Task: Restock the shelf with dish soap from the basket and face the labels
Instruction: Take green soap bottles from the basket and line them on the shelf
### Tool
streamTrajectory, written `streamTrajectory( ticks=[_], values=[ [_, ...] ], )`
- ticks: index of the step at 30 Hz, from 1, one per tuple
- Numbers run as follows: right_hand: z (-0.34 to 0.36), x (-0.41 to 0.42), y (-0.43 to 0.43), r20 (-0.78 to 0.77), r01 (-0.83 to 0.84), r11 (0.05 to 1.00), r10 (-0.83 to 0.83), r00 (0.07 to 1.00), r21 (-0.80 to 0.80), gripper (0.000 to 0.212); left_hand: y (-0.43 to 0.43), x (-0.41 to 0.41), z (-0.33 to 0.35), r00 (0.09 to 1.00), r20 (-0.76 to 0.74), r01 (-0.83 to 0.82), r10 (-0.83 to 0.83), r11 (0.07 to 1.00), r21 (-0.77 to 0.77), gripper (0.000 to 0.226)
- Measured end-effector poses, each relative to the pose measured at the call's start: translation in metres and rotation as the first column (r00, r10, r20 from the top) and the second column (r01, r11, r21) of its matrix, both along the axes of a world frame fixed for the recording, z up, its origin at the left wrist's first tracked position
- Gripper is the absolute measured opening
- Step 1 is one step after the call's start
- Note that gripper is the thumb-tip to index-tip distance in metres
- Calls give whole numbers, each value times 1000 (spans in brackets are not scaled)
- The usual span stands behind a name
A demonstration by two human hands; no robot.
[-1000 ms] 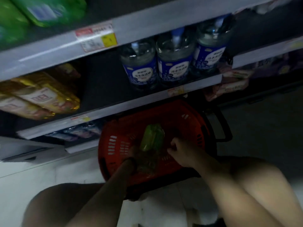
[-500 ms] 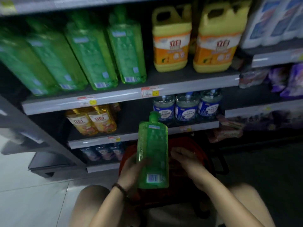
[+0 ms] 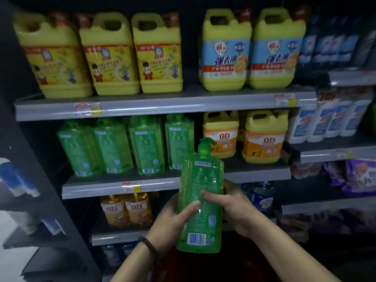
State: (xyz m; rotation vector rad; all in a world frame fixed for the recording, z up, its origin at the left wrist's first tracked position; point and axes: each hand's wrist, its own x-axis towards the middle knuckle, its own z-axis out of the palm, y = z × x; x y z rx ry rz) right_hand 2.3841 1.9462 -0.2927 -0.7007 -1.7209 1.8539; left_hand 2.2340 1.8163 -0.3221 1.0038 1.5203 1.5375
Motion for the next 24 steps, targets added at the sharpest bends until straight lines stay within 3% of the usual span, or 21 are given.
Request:
streamTrajectory(
  ticks=[6, 10, 14, 18, 24],
  values=[
    [13, -17, 63, -94, 75, 997, -73, 993, 16, 49, 71, -27, 27, 989, -126, 74, -75, 997, -19, 52],
    [11, -24, 102, -141, 111, 993, -106, 984, 29, 48, 120, -48, 29, 976, -175, 117, -130, 990, -80, 78],
    [6, -27, 126, -165, 148, 985, -133, 977, 84, 56, 150, -55, 34, 944, -289, 134, -158, 986, -101, 51],
    [3, -31, 148, -167, 169, 971, -140, 976, 172, 64, 171, -65, 35, 912, -378, 128, -158, 986, -106, 59],
    [7, -37, 169, -93, 151, 967, -135, 987, 204, 60, 185, -70, 30, 920, -361, 112, -151, 986, -126, 62]
  ],
)
